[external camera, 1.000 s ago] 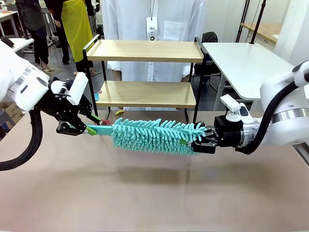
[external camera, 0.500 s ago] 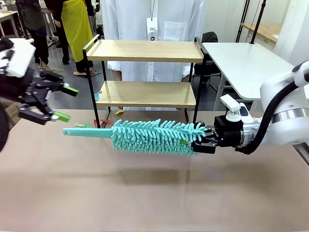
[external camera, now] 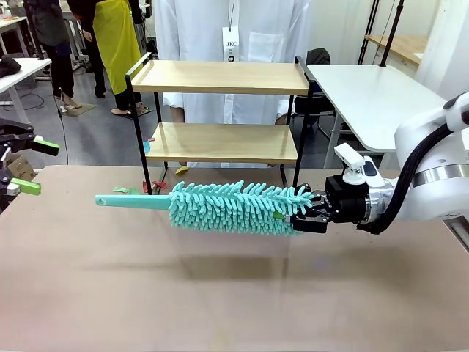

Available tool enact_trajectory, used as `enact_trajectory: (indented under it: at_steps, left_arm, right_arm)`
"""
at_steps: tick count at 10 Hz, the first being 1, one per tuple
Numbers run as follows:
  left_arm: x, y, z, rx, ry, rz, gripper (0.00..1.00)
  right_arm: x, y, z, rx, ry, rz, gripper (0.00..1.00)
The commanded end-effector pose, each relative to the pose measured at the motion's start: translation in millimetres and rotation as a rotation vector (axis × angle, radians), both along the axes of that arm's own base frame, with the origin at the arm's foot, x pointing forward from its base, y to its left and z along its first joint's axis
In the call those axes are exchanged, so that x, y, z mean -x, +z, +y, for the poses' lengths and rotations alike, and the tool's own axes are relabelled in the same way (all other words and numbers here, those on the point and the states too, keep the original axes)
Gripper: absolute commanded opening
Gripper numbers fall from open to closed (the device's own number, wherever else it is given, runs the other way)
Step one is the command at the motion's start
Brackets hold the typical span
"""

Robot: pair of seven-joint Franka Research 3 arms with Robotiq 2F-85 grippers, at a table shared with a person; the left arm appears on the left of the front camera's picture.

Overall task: Clean the shelf.
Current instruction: Hand the Duster back to the human.

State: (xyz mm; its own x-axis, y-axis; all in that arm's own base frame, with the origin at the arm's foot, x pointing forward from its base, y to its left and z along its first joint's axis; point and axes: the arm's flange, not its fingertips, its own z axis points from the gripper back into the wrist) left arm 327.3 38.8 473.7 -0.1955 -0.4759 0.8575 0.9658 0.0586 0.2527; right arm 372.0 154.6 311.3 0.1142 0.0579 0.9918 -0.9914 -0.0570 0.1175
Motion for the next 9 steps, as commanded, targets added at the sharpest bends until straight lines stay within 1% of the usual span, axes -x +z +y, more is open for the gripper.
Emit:
enact_trajectory:
  at_steps: [1,2,3,5,6,7,8,9]
  left_arm:
    - [-2,4,-7,-0.012,-0.006,-0.024,1.0]
    - [-2,4,-7,-0.012,-0.006,-0.024,1.0]
    - [-2,4,-7,-0.012,-0.006,-0.024,1.0]
    - [-2,4,-7,-0.012,-0.006,-0.024,1.0]
    - [-2,4,-7,-0.012,-0.006,-0.024,1.0]
    - [-2,4,-7,-0.012,-0.006,-0.024,1.0]
    - [-2,4,-7,-0.012,-0.006,-0.024,1.0]
    - [-2,4,-7,-0.012,-0.006,-0.024,1.0]
  right_arm:
    - [0,0,0,0.0,0.0,0.0,0.16]
    - [5,25,-10,-0.067,-0.028,-0.025,0.16]
    - [13,54,-20,-0.107,-0.056,-0.069,0.16]
    - [42,118,-34,-0.154,-0.125,-0.189,0.16]
    - [55,145,-43,-0.172,-0.188,-0.234,0.16]
    - [66,171,-55,-0.194,-0.284,-0.268,0.16]
    - [78,196,-71,-0.221,-0.414,-0.299,0.16]
    - [86,214,-90,-0.244,-0.543,-0.322,0.16]
